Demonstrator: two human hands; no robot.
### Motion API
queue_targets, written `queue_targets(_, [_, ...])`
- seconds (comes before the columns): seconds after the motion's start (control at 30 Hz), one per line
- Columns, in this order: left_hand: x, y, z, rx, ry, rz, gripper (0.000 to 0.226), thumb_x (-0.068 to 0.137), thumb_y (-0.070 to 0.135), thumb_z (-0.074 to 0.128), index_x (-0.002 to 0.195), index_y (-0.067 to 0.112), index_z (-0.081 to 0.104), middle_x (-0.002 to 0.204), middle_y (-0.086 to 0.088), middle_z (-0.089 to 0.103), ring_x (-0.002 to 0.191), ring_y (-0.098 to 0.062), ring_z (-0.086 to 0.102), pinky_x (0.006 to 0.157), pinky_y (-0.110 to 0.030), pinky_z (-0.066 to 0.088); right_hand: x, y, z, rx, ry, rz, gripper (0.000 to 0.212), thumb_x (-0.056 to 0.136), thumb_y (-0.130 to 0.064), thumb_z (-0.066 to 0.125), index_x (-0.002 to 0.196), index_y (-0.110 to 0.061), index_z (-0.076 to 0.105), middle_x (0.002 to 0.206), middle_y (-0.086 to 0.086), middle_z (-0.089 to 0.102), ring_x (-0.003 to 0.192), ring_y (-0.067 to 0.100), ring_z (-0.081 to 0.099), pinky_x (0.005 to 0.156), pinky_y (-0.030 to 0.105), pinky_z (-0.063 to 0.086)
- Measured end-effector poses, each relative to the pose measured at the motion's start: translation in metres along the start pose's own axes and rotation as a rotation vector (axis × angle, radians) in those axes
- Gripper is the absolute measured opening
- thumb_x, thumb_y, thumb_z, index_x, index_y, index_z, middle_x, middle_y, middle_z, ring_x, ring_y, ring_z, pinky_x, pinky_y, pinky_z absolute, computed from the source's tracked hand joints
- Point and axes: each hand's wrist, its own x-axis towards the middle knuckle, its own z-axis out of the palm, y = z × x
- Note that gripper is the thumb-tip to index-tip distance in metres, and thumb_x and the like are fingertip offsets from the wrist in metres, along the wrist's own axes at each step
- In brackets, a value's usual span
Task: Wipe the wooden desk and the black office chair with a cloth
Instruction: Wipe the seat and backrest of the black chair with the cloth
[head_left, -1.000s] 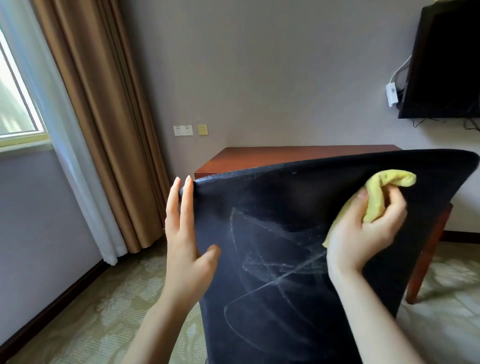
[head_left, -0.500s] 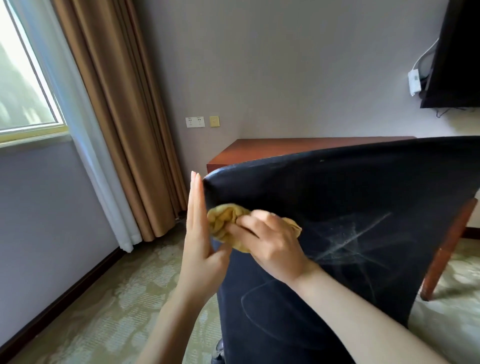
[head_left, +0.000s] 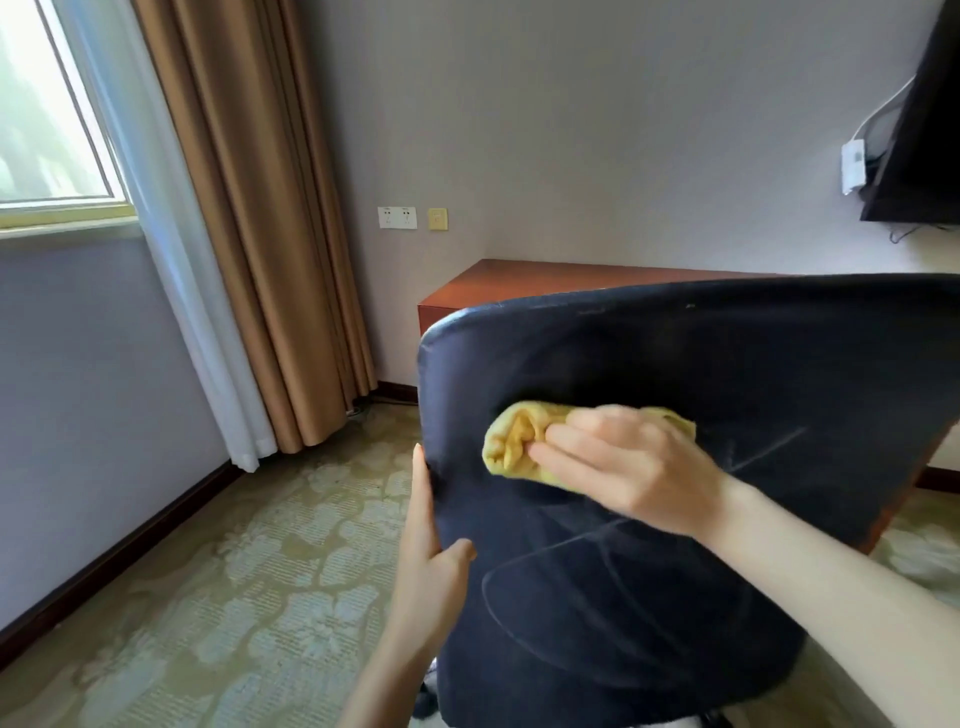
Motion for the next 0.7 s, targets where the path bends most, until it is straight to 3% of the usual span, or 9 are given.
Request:
queue_targets(0.1, [0.001, -0.001, -0.002, 0.014, -0.027, -0.017, 0.094, 0.079, -0.024, 0.042, 0.150, 0.029, 0.010, 0.149, 0.027, 0.010, 0.136, 0.008, 0.013, 0.117, -0.031, 0.020, 0.034, 0.009, -0.007, -0.091, 0.101, 0.035, 0.014, 0.091, -0.007, 0.065, 0.099, -0.008, 0.075, 0.091, 0.005, 0.072, 0.089, 0.018, 0.059, 0.075, 0.032, 0.056])
queue_targets(0.23, [0.000, -0.001, -0.004, 0.042, -0.030, -0.017, 0.097, 0.077, -0.024, 0.040, 0.148, 0.036, 0.013, 0.149, 0.030, 0.012, 0.137, 0.010, 0.014, 0.115, -0.028, 0.025, 0.072, 0.005, 0.006, -0.100, 0.226, 0.106, 0.014, 0.092, -0.008, 0.063, 0.101, -0.006, 0.074, 0.091, 0.007, 0.071, 0.093, 0.019, 0.052, 0.080, 0.030, 0.053])
queue_targets(0.43, [0.001, -0.007, -0.009, 0.037, 0.011, -0.011, 0.099, 0.070, -0.031, 0.031, 0.139, 0.039, 0.024, 0.147, 0.025, 0.027, 0.130, 0.017, 0.025, 0.113, -0.043, 0.029, 0.068, -0.015, 0.038, -0.046, 0.228, 0.140, 0.016, 0.092, -0.011, 0.063, 0.103, -0.008, 0.074, 0.096, 0.005, 0.072, 0.096, 0.016, 0.052, 0.082, 0.028, 0.051])
queue_targets(0.53, [0.004, -0.011, -0.012, 0.052, 0.015, 0.003, 0.099, 0.069, -0.032, 0.031, 0.145, 0.030, 0.027, 0.149, 0.018, 0.031, 0.130, 0.018, 0.025, 0.112, -0.019, 0.026, 0.048, -0.031, 0.051, 0.007, 0.147, 0.123, 0.015, 0.092, -0.008, 0.062, 0.100, -0.008, 0.075, 0.095, 0.003, 0.072, 0.095, 0.016, 0.062, 0.082, 0.028, 0.054])
queue_targets(0.6, [0.006, -0.012, -0.012, 0.082, 0.019, 0.013, 0.092, 0.070, -0.030, 0.032, 0.144, 0.023, 0.033, 0.144, 0.016, 0.040, 0.127, 0.019, 0.030, 0.102, -0.003, 0.029, 0.032, -0.042, 0.058, 0.027, 0.091, 0.123, 0.014, 0.090, -0.008, 0.064, 0.096, -0.009, 0.076, 0.091, 0.002, 0.072, 0.089, 0.016, 0.068, 0.080, 0.028, 0.054])
queue_targets(0.7, [0.008, -0.014, -0.012, 0.110, 0.035, 0.027, 0.084, 0.073, -0.028, 0.033, 0.139, 0.024, 0.038, 0.135, 0.018, 0.045, 0.119, 0.020, 0.037, 0.093, 0.000, 0.033, 0.017, -0.051, 0.063, 0.063, 0.052, 0.122, 0.012, 0.088, -0.008, 0.065, 0.093, -0.010, 0.076, 0.089, 0.001, 0.072, 0.086, 0.016, 0.069, 0.079, 0.028, 0.054])
